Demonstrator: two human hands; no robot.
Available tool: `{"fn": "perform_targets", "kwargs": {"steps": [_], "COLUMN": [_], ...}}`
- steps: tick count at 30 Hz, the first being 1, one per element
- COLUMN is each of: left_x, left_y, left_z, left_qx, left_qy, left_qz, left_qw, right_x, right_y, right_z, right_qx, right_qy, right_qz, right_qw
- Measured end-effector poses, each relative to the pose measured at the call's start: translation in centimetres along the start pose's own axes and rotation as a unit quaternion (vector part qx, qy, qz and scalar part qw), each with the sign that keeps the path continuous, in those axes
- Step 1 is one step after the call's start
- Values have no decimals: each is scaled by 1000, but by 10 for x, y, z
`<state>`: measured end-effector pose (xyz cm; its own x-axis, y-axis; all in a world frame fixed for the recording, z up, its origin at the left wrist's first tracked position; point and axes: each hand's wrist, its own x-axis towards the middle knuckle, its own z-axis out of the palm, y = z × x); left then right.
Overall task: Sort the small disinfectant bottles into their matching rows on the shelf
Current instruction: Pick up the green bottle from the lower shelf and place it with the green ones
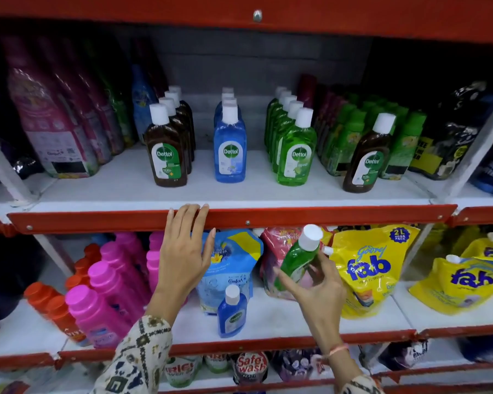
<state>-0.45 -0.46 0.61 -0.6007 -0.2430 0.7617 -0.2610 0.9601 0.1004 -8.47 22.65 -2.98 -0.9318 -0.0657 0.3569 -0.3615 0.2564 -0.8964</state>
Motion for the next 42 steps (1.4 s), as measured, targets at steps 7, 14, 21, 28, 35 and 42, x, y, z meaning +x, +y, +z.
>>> {"fn": "perform_targets", "kwargs": {"steps": [7, 14, 21, 28, 35, 42], "left_x": [0, -2, -3, -3, -4, -3], "left_y": [-2, -4, -5, -8, -4, -3], "left_z": [2, 2, 2, 7, 9, 4], "left_qx": [-13, -14, -13, -15, -11, 7], "left_qy": [9, 0, -12, -18, 8, 14], "left_qz": [1, 7, 9, 7, 2, 12], "left_qw": [1000, 1000, 1000, 1000, 1000, 1000], "right_x": [57, 124, 157, 165, 161, 109], "right_y": [-93, -113, -96, -81, -75, -78], "right_z": [-19, 3, 23, 28, 25, 26], "right_qx": [35, 4, -63, -79, -100, -26], "right_qy": [53, 72, 78, 67, 35, 128], "right_qz": [-110, -74, -25, -37, -59, -155], "right_qw": [992, 995, 995, 994, 993, 979]}}
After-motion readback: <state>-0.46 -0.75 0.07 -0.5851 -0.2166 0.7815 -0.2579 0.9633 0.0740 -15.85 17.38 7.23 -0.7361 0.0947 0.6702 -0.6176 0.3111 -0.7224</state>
